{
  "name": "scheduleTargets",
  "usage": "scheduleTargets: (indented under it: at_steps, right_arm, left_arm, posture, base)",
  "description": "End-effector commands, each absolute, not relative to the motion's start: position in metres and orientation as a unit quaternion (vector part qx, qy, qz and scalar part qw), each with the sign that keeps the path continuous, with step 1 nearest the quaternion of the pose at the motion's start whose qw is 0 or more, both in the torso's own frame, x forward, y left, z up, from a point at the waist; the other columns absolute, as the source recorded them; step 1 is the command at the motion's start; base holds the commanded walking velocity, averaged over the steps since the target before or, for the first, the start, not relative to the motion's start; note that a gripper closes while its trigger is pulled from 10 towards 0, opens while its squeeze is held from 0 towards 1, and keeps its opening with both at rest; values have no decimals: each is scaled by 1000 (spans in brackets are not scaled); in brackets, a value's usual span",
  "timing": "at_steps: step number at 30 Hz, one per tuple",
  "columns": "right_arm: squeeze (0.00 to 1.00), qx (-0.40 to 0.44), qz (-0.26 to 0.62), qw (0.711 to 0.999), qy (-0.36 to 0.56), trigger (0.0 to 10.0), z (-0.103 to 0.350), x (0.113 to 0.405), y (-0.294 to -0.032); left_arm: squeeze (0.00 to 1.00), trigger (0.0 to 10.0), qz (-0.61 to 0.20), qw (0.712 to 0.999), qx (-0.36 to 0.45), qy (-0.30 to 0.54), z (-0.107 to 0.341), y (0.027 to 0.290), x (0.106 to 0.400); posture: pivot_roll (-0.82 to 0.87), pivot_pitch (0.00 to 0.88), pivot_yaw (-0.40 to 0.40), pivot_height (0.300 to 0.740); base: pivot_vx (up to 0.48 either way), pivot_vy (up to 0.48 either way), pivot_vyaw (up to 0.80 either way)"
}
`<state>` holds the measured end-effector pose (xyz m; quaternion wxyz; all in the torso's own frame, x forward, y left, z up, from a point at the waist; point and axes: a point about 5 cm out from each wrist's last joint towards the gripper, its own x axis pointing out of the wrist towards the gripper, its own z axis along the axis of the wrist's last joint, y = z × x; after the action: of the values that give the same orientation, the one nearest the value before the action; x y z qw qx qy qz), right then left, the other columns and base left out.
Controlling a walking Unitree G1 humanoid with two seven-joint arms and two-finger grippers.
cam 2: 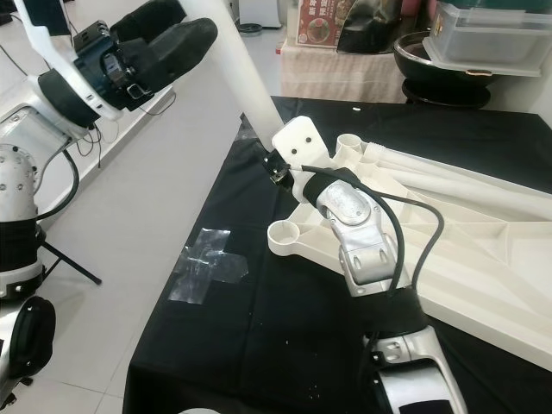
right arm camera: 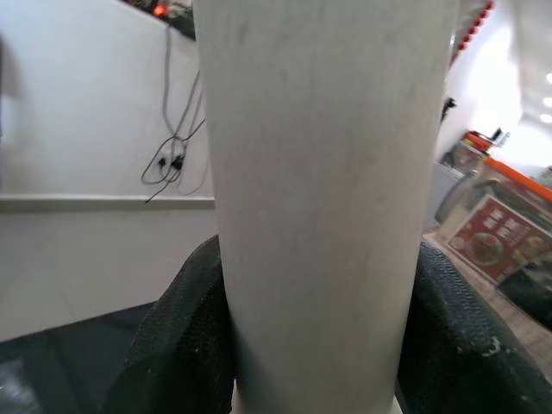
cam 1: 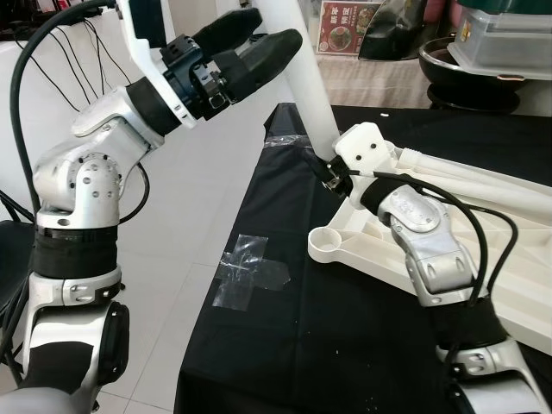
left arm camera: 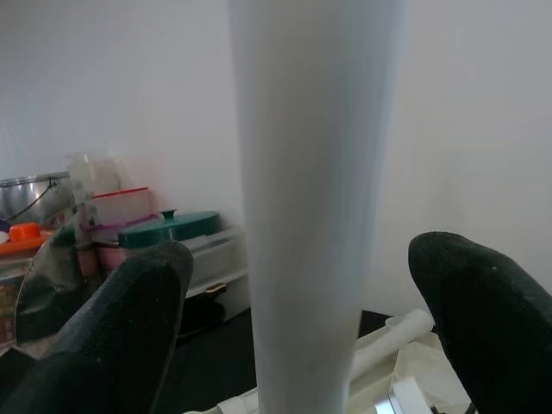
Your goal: Building children table
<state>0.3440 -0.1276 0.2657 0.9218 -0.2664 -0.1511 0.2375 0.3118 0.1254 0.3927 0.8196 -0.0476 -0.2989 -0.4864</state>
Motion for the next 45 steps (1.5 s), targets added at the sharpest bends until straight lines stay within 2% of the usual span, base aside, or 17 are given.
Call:
scheduleTargets:
  at_steps: [1,4,5,8,9,22,27,28,29,30,32,33,36,38,45]
  right_arm:
    - [0,-279,264,909,-159,0,264,338,-119]
    - [0,-278,282,906,-149,0,260,336,-115]
    - [0,-275,288,906,-145,0,259,335,-113]
    - [0,-271,293,906,-141,0,257,334,-111]
    - [0,-263,294,909,-137,0,256,333,-109]
    - [0,-225,288,923,-118,0,254,334,-105]
    - [0,-224,285,924,-121,0,255,335,-105]
    - [0,-219,281,927,-122,4353,256,335,-105]
    - [0,-219,281,927,-122,4353,256,335,-105]
    - [0,-216,279,928,-121,10000,256,335,-105]
    - [0,-199,272,933,-125,10000,257,336,-107]
    - [1000,-179,287,933,-124,10000,258,336,-107]
    - [1000,-159,319,926,-124,10000,259,335,-109]
    - [1000,-169,362,909,-118,10000,261,332,-112]
    - [1000,-188,377,903,-90,10000,268,340,-112]
  left_arm:
    - [0,10000,-484,819,-30,-306,395,123,312]
    - [0,10000,-483,818,-20,-313,397,122,313]
    - [0,7333,-478,818,-15,-320,398,122,313]
    - [0,7333,-471,818,-9,-330,400,122,314]
    - [0,0,-478,811,-23,-338,404,122,313]
    - [0,0,-505,782,-63,-360,418,122,307]
    - [0,0,-508,780,-64,-359,418,122,307]
    - [0,0,-507,782,-63,-358,418,123,308]
    - [0,0,-507,782,-63,-358,418,123,308]
    - [0,0,-507,782,-63,-358,418,123,308]
    - [0,0,-510,781,-62,-355,417,123,308]
    - [0,0,-517,779,-60,-350,417,122,308]
    - [0,0,-535,773,-47,-338,415,121,308]
    - [0,0,-580,756,-40,-301,410,117,307]
    - [0,0,-639,733,2,-236,390,109,306]
  posture:
    - [-17,77,2,740]
    - [-18,78,1,740]
    - [-19,78,0,740]
    - [-19,78,0,740]
    - [-23,77,-1,740]
    - [-24,72,0,740]
    - [-25,68,-3,740]
    - [-24,66,-4,740]
    - [-24,66,-4,740]
    - [-24,66,-4,740]
    - [-22,63,-5,740]
    - [-18,59,-8,740]
    - [-16,57,-10,740]
    - [-13,51,-13,740]
    - [-14,47,-17,740]
  base:
    - [0,0,0]
    - [0,0,0]
    - [0,0,0]
    - [0,0,0]
    - [0,0,0]
    - [0,0,0]
    - [0,0,0]
    - [0,0,0]
    - [0,0,0]
    - [0,0,0]
    - [0,0,0]
    - [0,0,0]
    - [0,0,0]
    - [0,0,0]
    - [0,0,0]
